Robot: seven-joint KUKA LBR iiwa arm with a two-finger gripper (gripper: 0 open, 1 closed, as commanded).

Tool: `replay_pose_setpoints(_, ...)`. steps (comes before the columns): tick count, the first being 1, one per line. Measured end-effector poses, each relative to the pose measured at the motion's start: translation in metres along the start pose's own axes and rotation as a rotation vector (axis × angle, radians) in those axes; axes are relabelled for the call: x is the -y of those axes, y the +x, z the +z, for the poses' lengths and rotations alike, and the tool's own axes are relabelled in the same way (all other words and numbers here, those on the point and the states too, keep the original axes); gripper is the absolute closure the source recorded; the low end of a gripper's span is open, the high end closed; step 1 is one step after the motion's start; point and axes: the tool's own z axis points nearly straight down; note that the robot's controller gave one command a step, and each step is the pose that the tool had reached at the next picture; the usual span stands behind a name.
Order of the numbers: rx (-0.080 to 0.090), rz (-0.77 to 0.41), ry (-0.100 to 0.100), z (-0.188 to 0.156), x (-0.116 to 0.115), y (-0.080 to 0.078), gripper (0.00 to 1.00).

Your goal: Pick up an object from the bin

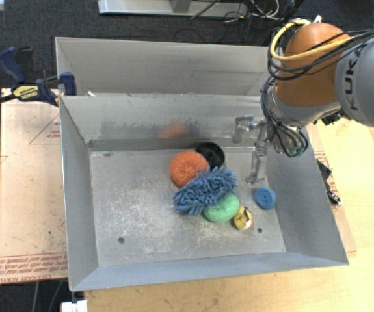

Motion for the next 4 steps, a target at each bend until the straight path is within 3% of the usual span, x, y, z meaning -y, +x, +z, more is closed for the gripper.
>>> replay_pose_setpoints(1, -0.006, 0.015, -0.003, 0.082, -0.032, 0.010, 1.00)
replay_pose_setpoints(2, -0.005, 0.015, -0.002, 0.081, -0.032, 0.010, 0.00)
replay_pose_setpoints(3, -0.005, 0.015, -0.002, 0.081, -0.032, 0.010, 0.00)
replay_pose_setpoints(4, 0.002, 0.079, -0.001, 0.091, -0.038, 0.022, 0.00)
